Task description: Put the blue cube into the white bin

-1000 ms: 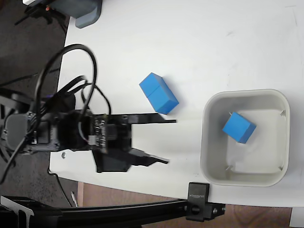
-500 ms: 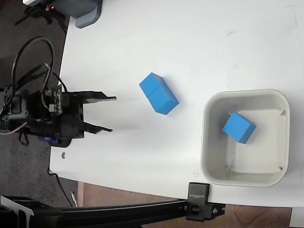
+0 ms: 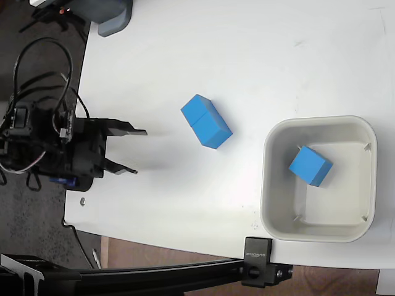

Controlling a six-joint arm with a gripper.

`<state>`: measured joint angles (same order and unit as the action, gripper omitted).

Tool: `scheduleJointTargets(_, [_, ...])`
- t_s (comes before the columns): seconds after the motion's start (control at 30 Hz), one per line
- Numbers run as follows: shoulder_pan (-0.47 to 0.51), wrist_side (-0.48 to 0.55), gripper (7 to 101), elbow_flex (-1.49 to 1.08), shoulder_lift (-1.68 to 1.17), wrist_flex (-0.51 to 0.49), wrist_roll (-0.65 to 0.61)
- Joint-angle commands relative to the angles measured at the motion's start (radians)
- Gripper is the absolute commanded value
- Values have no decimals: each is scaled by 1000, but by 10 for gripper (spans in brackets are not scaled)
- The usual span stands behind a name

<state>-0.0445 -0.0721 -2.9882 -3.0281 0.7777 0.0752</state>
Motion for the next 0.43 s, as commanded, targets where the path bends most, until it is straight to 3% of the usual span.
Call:
scheduleJointTargets(0.03, [12, -46, 1003, 3, -21, -8, 26])
scheduleJointTargets(0.43, [34, -34, 1003, -6, -25, -5, 26])
